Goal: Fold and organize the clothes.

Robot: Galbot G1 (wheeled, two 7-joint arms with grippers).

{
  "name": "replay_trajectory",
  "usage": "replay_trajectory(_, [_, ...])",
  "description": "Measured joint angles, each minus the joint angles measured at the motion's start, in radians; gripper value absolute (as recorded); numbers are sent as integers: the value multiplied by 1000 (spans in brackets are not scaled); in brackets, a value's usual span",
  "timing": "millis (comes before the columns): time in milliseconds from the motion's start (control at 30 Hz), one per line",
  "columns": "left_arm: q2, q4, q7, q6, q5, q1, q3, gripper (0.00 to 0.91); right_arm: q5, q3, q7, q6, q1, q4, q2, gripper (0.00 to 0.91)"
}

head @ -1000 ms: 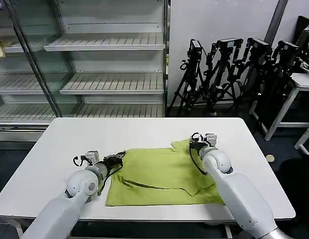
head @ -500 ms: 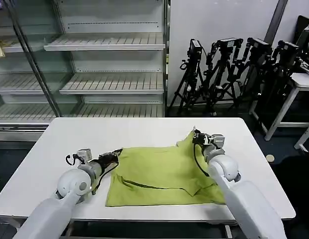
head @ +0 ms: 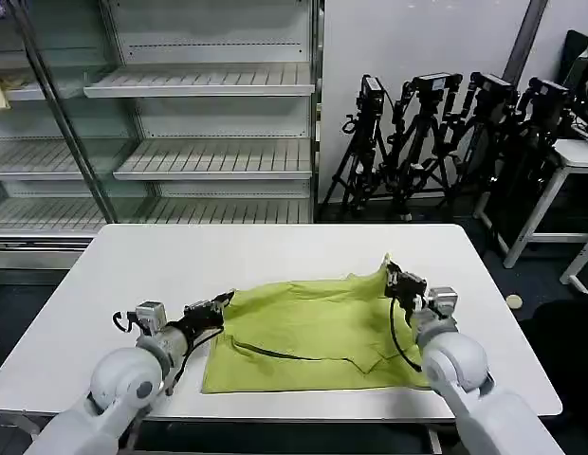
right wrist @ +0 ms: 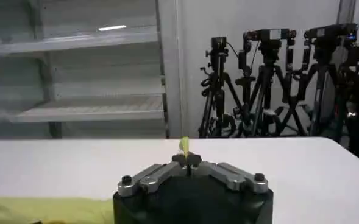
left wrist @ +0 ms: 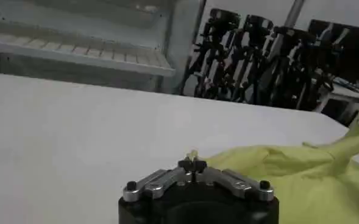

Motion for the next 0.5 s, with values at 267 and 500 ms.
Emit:
replay_trajectory(267, [29,-90,17,-24,74,101,-26,20,-18,77,-14,2,-146,84,-6,0])
replay_trajectory(500, [34,-125,38,-42,145,173,-22,20,-35,115,-15,3,-241,129,0,0])
